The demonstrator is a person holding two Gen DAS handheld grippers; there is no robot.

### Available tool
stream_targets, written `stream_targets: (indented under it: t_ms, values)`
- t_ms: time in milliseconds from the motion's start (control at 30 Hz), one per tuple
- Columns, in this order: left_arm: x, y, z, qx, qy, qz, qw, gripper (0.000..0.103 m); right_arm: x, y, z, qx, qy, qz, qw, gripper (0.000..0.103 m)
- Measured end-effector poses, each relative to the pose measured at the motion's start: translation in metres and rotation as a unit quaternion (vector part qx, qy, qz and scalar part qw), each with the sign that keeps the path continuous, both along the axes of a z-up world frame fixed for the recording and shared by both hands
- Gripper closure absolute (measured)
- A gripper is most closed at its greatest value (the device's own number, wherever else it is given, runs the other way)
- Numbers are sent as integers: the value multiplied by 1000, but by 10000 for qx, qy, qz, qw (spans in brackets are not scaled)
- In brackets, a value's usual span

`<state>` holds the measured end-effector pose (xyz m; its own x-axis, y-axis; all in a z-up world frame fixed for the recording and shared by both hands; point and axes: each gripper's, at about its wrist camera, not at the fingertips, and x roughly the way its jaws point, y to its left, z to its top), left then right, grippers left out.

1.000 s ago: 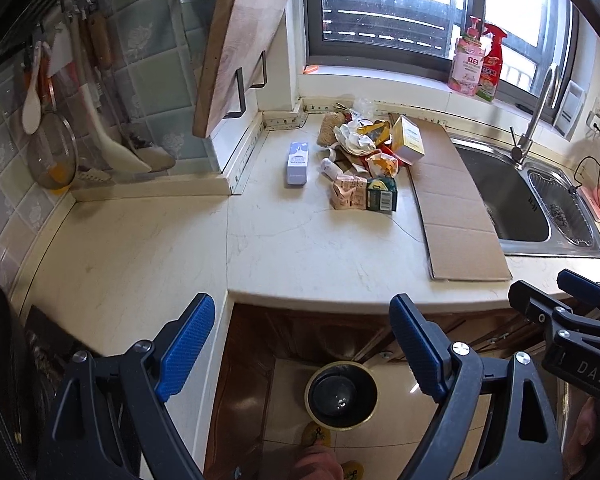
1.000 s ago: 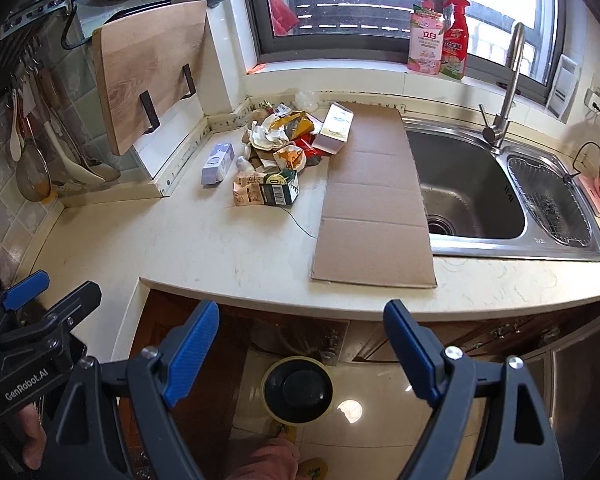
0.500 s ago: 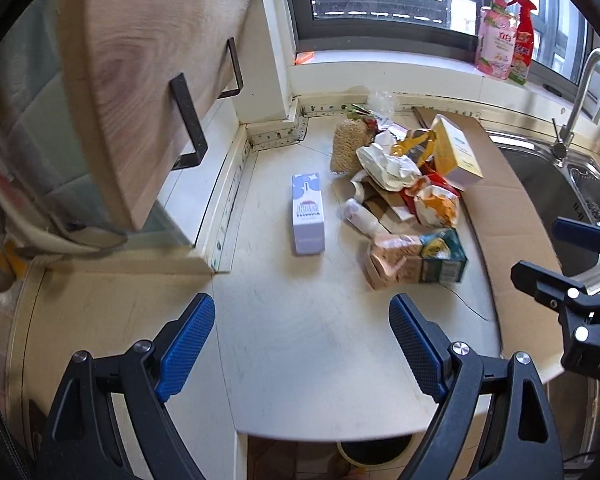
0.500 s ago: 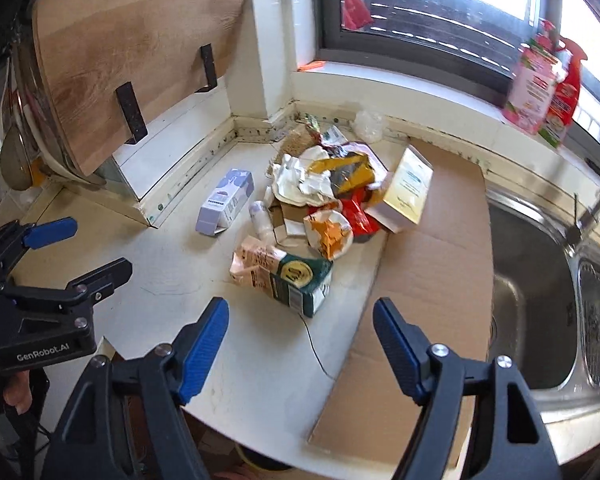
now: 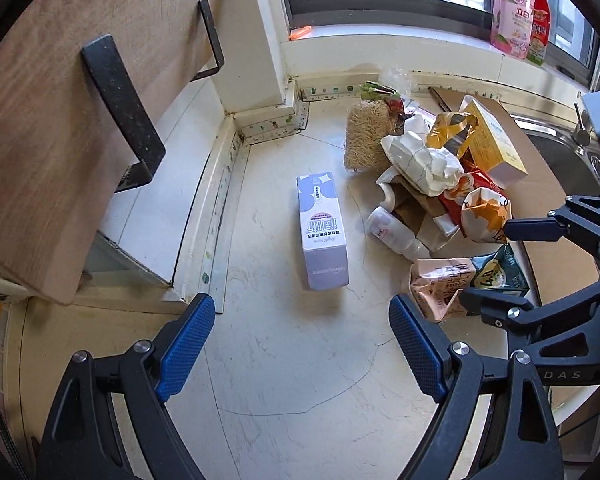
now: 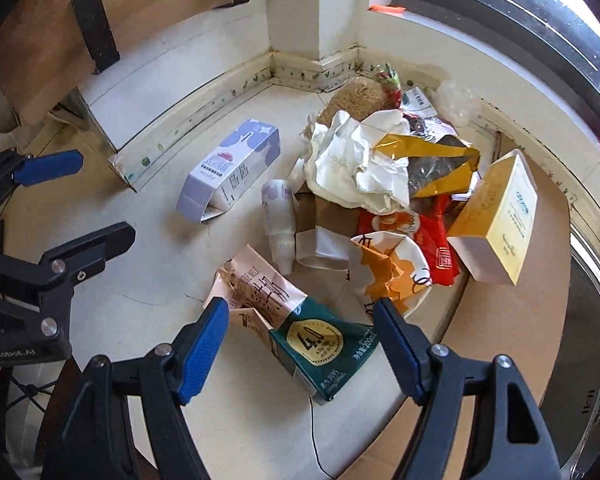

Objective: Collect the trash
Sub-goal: 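Grasp the green milk carton with the right tool while the left grasps the lavender carton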

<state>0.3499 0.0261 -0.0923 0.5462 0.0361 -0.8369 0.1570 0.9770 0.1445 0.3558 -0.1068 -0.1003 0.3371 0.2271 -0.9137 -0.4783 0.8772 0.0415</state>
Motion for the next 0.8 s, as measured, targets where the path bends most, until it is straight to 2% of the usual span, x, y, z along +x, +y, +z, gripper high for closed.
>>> stream_targets:
  t_ms: [67, 167, 233, 267, 333, 367, 467, 600, 800]
  values:
    - [2, 2, -3, 18, 12, -36, 10000, 15, -1, 4, -7, -142, 88, 164, 9997, 27]
    - [5, 4, -6, 18, 31, -42, 10000, 15, -5, 12, -13, -484, -88, 344, 9982, 28]
    - [7, 5, -6, -8, 46, -46, 10000, 15, -4, 15, -19, -627, 31, 364, 9974, 31]
    - [8, 5, -6, -19, 53, -48, 10000, 15, -3, 17, -23, -703, 82, 372, 9968, 42]
    - [9, 3, -7, -34, 54, -81, 9999, 15, -4, 19, -30, -762, 210, 392, 9961, 56]
    - [10, 2, -7, -27, 47, -96, 9999, 15, -4, 18, -30, -642, 232, 350, 9971, 68]
    - [14, -1, -9, -14, 53, -136, 9999, 15, -4, 14, -27, -445, 258, 158, 9986, 68]
    - [22, -5, -12, -23, 54, -124, 9999, 15, -7, -1, -8, 7, 180, -137, 9997, 69]
    - [41, -9, -19, -39, 54, 29, 10000, 15, 5, -38, 24, 672, -23, -1021, 9925, 69]
